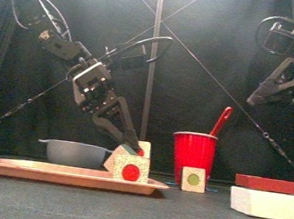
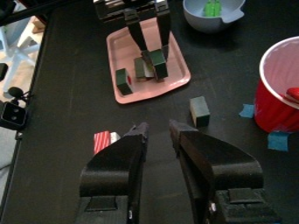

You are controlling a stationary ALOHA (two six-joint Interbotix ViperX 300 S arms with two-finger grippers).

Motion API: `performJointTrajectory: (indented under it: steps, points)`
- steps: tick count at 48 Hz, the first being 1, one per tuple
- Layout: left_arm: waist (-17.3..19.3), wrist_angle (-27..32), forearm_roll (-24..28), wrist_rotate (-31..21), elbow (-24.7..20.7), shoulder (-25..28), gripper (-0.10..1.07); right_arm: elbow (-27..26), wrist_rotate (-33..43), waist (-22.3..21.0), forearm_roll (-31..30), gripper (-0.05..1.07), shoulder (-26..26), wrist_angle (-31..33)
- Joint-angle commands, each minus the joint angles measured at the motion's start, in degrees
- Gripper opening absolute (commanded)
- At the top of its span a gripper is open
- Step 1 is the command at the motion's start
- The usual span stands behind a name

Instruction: Place green sushi piece right of plate

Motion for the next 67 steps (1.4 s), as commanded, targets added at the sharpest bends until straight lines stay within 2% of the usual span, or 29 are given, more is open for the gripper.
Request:
performJointTrajectory:
  steps: [1, 12, 27, 48, 67]
  points:
    - [-0.3, -1.8, 0.1, -0.1, -1.8, -2.3, 0.54, -0.4, 0.0, -0.1, 0.0, 0.69, 0.1, -0.4]
    - [0.1, -5.0, 0.2, -0.1, -1.9, -3.3, 0.54, -0.4, 0.0, -0.1, 0.1, 0.69, 0.1, -0.4]
    - [0.2, -8.7, 0.2, 0.0, -4.4, -1.9, 0.54, -0.4, 0.0, -0.1, 0.0, 0.69, 0.1, -0.4]
    - [0.3, -8.8, 0.9, 0.1, -12.3, 8.2, 0.54, -0.3, 0.0, -0.1, 0.1, 0.69, 0.2, -0.4]
    - [0.3, -7.6, 1.1, 0.0, -15.2, 11.8, 0.54, -0.3, 0.0, -0.1, 0.1, 0.69, 0.2, -0.4]
